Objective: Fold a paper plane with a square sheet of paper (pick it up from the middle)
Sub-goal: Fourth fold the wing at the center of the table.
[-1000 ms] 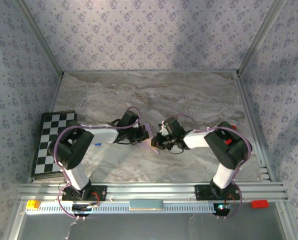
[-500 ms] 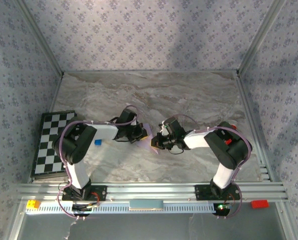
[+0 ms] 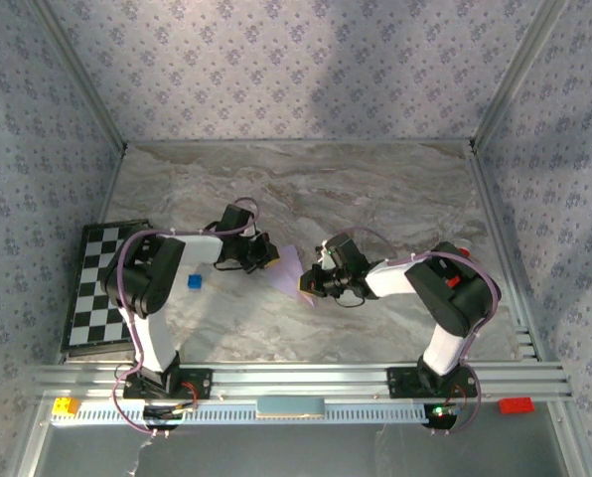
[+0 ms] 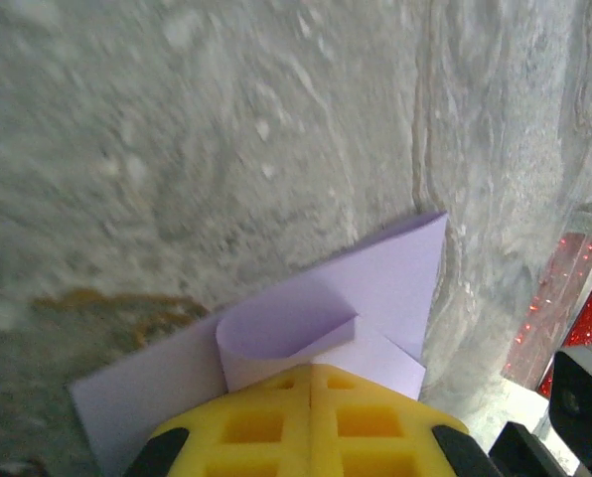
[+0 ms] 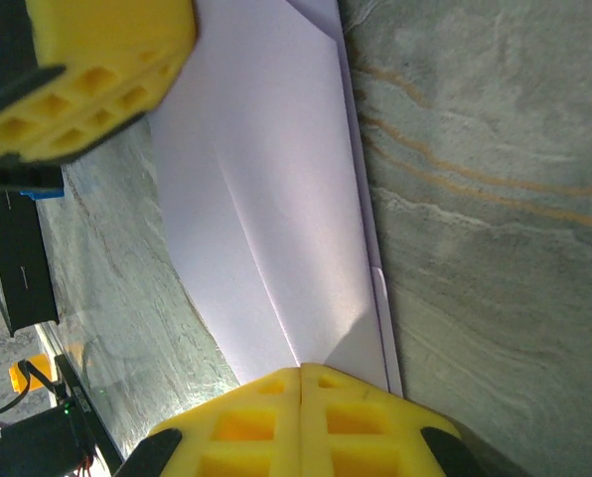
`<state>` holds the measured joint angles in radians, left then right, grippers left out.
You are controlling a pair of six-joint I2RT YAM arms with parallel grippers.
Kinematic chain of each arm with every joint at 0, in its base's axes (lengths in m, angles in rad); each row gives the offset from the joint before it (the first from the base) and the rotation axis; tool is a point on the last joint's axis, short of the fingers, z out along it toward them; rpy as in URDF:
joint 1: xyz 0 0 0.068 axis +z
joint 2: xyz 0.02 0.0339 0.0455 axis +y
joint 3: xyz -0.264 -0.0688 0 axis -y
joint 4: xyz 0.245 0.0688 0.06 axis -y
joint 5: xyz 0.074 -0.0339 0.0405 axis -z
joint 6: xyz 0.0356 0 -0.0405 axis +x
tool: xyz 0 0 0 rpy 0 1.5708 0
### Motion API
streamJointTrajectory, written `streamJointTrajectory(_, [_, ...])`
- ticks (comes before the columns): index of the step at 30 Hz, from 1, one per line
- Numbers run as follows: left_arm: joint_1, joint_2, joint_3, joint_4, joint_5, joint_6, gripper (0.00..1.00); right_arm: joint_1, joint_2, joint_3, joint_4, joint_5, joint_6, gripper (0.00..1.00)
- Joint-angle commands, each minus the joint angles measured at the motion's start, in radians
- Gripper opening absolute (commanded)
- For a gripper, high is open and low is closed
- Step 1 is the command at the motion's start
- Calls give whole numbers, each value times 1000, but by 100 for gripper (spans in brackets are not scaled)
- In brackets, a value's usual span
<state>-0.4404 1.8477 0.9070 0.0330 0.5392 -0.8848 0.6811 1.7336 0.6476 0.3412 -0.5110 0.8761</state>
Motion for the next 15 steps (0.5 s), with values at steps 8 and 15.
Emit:
streamJointTrajectory(8, [78,54,118,-161,-118,91,1,14,49,-50,-146,34,0,0])
streamJointTrajectory(15, [76,7,168,-212,-119,112,1,13,47,-51,-137,33,4,0])
